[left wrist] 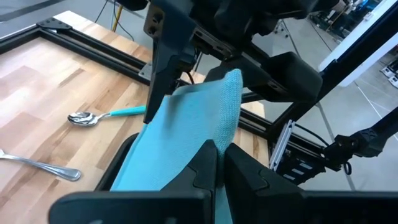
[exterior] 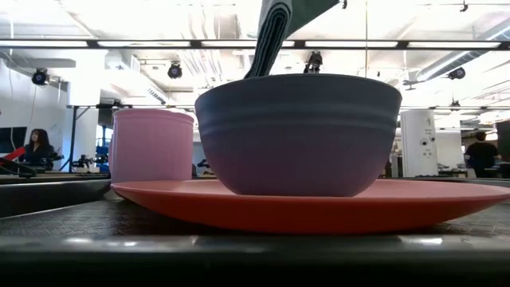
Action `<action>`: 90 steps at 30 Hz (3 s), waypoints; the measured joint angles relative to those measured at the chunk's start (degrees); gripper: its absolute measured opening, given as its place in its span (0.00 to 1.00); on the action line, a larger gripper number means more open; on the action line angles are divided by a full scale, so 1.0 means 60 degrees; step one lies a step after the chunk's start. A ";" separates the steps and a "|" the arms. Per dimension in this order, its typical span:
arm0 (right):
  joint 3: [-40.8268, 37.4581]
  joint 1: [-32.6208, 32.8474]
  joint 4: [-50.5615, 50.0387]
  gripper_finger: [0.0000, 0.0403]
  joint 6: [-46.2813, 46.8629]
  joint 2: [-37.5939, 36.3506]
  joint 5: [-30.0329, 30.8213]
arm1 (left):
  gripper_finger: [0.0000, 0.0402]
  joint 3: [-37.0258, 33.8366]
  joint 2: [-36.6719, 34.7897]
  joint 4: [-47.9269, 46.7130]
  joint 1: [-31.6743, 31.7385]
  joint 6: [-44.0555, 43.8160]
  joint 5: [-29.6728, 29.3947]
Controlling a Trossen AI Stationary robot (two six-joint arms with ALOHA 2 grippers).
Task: Set up tray
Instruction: Put the blue napkin to the right of the pink plate on the black tray
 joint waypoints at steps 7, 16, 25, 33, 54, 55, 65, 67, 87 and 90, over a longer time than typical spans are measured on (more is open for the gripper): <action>0.0000 0.0000 -0.0968 0.05 0.0578 -0.0106 0.0081 | 0.05 -0.0004 0.0000 -0.0002 0.0021 0.0000 -0.0196; -0.0011 0.0051 -0.0974 0.02 0.1105 -0.0320 0.0182 | 0.13 -0.0021 0.0000 0.0005 0.0051 -0.0004 -0.0415; -0.0009 0.0052 -0.2378 0.02 0.1786 -0.0510 0.0323 | 0.14 -0.0066 0.0000 -0.0010 0.0051 -0.0007 -0.0415; -0.0007 0.0604 -0.4567 0.02 0.4153 -0.0733 -0.0547 | 0.14 -0.0128 -0.0004 -0.0069 0.0051 -0.0004 -0.0412; -0.0471 0.2211 -0.3731 0.02 0.9215 0.0067 -0.6379 | 0.14 -0.1124 -0.0007 -0.0017 0.0044 -0.0683 -0.0403; -0.0698 0.2158 -0.3710 0.02 0.9177 0.0221 -0.6405 | 0.14 -0.1137 -0.0007 -0.0030 0.0042 -0.0738 -0.0403; -0.2192 0.2143 -0.2888 0.02 0.8985 0.0784 -0.6259 | 0.14 -0.1140 -0.0007 -0.0061 -0.0271 -0.0759 -0.0403; -0.2290 0.2020 -0.2597 0.02 0.8964 0.0732 -0.5574 | 0.14 -0.1169 -0.0007 -0.0073 -0.0277 -0.0761 -0.0399; -0.4503 0.1495 -0.1852 0.17 0.8185 0.0739 -0.1538 | 0.14 -0.1206 -0.0007 -0.0075 -0.0273 -0.0761 -0.0404; -0.4506 0.1462 -0.2271 0.27 0.7723 0.0739 -0.0483 | 0.14 -0.1206 -0.0007 -0.0075 -0.0273 -0.0765 -0.0404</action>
